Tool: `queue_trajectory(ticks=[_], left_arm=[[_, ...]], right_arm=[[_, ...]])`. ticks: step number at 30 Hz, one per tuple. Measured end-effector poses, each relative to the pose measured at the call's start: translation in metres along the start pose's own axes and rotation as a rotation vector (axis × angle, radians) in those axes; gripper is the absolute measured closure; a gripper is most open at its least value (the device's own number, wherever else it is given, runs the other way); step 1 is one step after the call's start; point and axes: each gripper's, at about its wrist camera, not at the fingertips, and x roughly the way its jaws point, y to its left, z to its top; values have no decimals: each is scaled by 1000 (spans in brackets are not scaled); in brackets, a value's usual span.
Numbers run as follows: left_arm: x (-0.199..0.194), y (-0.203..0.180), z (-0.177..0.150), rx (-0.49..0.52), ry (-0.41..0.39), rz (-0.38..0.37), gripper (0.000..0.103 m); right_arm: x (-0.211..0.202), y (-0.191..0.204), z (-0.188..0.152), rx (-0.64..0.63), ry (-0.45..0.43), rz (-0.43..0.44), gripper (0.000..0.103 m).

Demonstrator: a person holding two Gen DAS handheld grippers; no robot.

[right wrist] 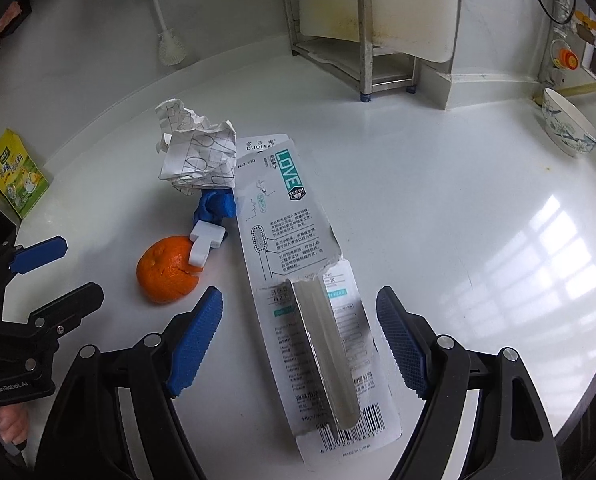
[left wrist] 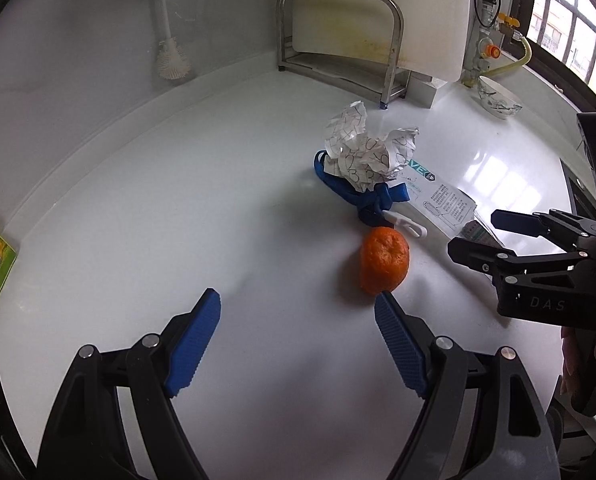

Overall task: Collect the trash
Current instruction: 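Move both open tools toward the toothbrush package card on the counter, then grasp the toothbrush package card with the right tool while the left tool grasps the orange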

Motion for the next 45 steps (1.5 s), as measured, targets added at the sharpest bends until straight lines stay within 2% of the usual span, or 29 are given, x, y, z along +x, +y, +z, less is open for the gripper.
queue_trajectory(ticks=[9,18,19,22,23,31,38,45], left_arm=[[4,2,0,-12,8,-8,25],[7,2,0,-16,16,-12,25],[7,2,0,-16,16,-12,25],[8,1,0,-17,19,-13,25],[9,1,0,-17,20,-14,25],[11,-10,2,-6,16,-21,25],[18,-23,6,18,13,-40,25],[32,-38,15,56,-7,-51,25]], right_arm=[[19,-8,10,-12,47,33,27],[21,-4,6,-65,4,-18,28],[21,-2,5,-75,-4,-22,30],[18,1,2,-93,-27,-22,48],[19,1,3,-92,-28,-20,48],[7,-10,-2,-5,-63,-8,51],[-11,-28,-11,97,-105,-24,51],[-24,-39,-19,145,-126,-52,51]])
